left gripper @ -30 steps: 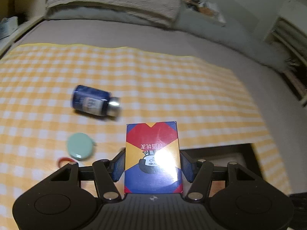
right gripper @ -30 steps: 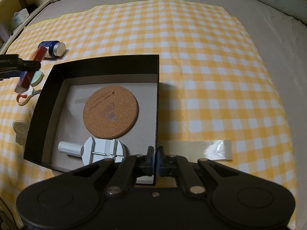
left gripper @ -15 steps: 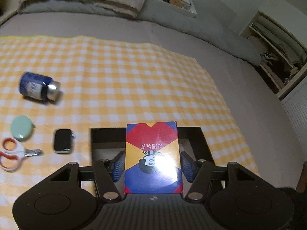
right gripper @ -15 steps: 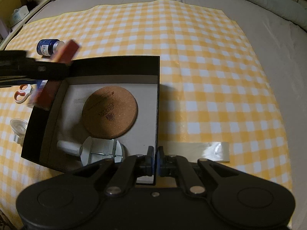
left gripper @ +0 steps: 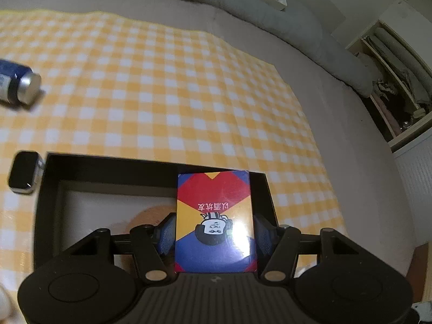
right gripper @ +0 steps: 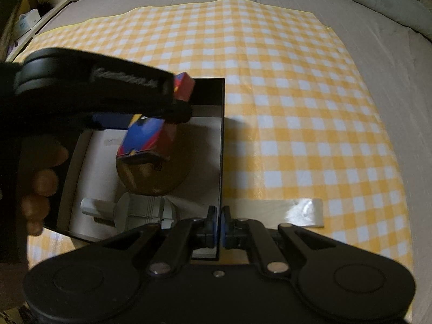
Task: Organize rigid objects
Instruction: 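Carry the card box into the black box onto the coaster, release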
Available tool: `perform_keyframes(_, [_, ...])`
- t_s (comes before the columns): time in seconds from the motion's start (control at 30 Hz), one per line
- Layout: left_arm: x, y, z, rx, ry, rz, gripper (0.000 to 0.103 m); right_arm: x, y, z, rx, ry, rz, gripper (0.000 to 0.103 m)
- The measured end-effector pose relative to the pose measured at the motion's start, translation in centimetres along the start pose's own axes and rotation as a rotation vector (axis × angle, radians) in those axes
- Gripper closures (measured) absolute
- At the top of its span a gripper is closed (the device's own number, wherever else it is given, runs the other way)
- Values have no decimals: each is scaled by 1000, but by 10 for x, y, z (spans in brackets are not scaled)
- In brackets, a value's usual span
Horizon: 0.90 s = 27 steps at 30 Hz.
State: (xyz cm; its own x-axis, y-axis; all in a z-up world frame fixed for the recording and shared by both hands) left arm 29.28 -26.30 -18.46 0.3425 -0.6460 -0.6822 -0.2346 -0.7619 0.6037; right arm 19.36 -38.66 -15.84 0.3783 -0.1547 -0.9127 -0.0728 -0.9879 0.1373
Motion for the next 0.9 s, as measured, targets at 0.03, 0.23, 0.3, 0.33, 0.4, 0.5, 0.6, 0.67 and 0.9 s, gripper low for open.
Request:
perform_keyframes(0.03, [2, 0, 1, -4, -1, 11, 43, 0, 0, 0, 1, 0, -2, 100])
perform_keyframes(0.23, [0, 7, 0, 44, 16, 29, 17, 1, -1, 1, -3, -3, -4, 100])
perform_keyframes(0.3, [-4, 9, 0, 67, 13, 25, 15, 1, -1, 1, -2, -2, -6, 100])
perform_keyframes(0.33, [-6, 10, 1, 77, 10, 20, 13, 1, -1, 1, -3, -1, -6, 100])
perform_keyframes(0.4, [-11, 10, 0, 91, 3, 4, 9, 0, -1, 2, -1, -2, -8, 100])
perform_keyframes(0.5, [-21, 10, 2, 115, -4, -11, 6, 0, 0, 1, 7, -3, -11, 100])
perform_keyframes(0.6, [-31, 13, 5, 159, 0, -29, 3, 0, -1, 1, 10, -4, -12, 100])
perform_keyframes(0.67, [-38, 17, 7, 190, 6, -34, 1, 0, -2, 1, 11, -4, -10, 100])
perform_keyframes(0.9, [-60, 28, 18, 261, 16, -43, 0, -2, -1, 2, 19, 5, -12, 100])
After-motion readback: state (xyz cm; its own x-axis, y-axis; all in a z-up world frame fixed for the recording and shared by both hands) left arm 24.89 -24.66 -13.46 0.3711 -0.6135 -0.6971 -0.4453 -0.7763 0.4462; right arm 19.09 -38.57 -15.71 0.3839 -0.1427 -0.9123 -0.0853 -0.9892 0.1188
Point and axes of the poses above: each gripper's, at about its wrist camera, not at the fingertips, and x roughly the way its jaws point, y to its right, z to its underside, the point moved 5 cm from there along x, roughly the way its jaws point, and after that the axes turned 11 degrees about z, right-handed, at the moved point
